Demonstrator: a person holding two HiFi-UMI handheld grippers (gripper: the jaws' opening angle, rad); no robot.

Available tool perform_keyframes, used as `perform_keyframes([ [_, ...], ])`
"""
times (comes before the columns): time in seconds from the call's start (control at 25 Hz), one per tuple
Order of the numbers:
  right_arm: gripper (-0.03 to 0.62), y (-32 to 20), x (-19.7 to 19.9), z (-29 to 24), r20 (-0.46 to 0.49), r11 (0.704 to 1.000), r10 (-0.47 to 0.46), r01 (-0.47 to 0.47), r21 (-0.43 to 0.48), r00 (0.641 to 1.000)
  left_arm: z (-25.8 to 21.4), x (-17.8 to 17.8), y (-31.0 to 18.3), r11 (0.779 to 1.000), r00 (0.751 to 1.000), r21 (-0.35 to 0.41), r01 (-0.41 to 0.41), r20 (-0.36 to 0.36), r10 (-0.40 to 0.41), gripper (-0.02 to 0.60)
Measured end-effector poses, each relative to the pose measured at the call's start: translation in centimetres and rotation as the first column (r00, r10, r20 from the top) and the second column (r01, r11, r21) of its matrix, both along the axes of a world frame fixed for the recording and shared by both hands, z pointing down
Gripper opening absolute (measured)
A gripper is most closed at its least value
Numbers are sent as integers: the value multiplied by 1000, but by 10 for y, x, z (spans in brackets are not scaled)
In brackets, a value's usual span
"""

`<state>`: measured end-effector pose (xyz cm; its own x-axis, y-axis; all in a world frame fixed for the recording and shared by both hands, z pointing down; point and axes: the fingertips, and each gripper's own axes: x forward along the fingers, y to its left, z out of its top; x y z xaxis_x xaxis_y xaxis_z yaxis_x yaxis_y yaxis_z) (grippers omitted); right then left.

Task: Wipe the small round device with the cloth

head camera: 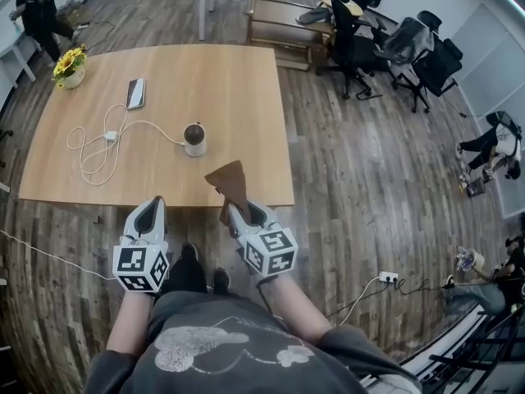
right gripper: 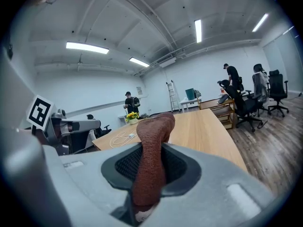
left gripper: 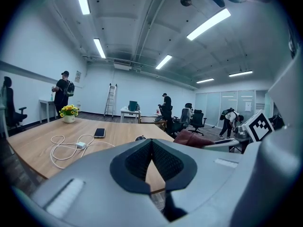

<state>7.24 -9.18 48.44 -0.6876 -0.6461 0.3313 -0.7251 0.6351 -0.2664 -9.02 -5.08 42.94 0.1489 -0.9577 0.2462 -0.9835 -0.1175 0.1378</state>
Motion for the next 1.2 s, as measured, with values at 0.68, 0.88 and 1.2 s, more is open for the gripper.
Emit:
perform_keyframes([
  [0.68, 81, -88, -82, 9, -80, 999, -34, 34, -3, 996, 24, -38, -96, 995, 995, -20, -94, -36, 93, 18],
  [0.88, 81, -122, -128, 20, -106, 996, -92, 89, -28, 990, 27, -55, -129, 993, 992, -28, -116, -49, 115, 18],
  [1.2, 83, -152, -138, 50, -134, 994, -53, 40, -101, 990, 41, -75, -169, 987, 986, -50, -155, -70, 152, 18],
])
